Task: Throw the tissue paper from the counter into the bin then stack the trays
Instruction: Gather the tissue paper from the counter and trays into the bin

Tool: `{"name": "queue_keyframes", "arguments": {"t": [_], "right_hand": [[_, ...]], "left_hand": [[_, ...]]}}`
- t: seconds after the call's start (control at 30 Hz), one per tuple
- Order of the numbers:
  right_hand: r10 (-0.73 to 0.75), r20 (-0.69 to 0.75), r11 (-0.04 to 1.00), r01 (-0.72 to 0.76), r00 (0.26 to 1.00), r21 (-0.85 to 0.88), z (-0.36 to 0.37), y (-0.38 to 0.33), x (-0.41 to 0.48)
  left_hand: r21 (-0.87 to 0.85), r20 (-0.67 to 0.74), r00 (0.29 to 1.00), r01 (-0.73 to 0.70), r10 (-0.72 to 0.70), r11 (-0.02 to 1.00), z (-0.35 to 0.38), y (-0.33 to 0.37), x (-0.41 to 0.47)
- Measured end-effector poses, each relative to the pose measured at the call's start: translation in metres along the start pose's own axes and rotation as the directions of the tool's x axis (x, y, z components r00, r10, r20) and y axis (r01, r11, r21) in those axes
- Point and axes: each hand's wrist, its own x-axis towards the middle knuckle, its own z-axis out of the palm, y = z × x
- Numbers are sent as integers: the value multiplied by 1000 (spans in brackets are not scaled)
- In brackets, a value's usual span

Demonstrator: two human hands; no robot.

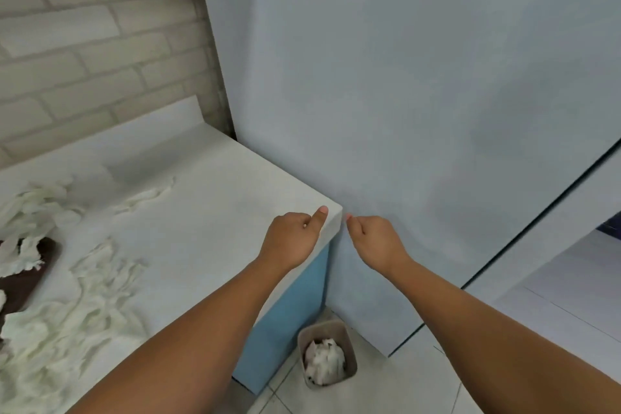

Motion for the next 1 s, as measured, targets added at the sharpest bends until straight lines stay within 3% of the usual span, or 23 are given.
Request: {"name": "queue_keyframes", "arguments": {"t": [0.27,0.4,0.73,0.9,1.0], "right_hand": [[72,87,990,-61,994,-124,-17,95,-36],[116,145,977,-87,983,-193,5,142,-46],[297,153,947,-271,943,-172,128,267,-53],[374,270,927,-356,887,-114,193,326,-60],[422,289,906,-412,859,-100,229,361,-62]], "left_hand": [[102,69,998,-17,9,995,100,8,-30],[138,149,985,62,-83,988,152,-24,-42],[196,273,927,210,-259,958,270,-161,-41],[146,511,792,303,-334,942,332,-245,-45],[186,525,779,289,-343,939,367,-293,-40]]}}
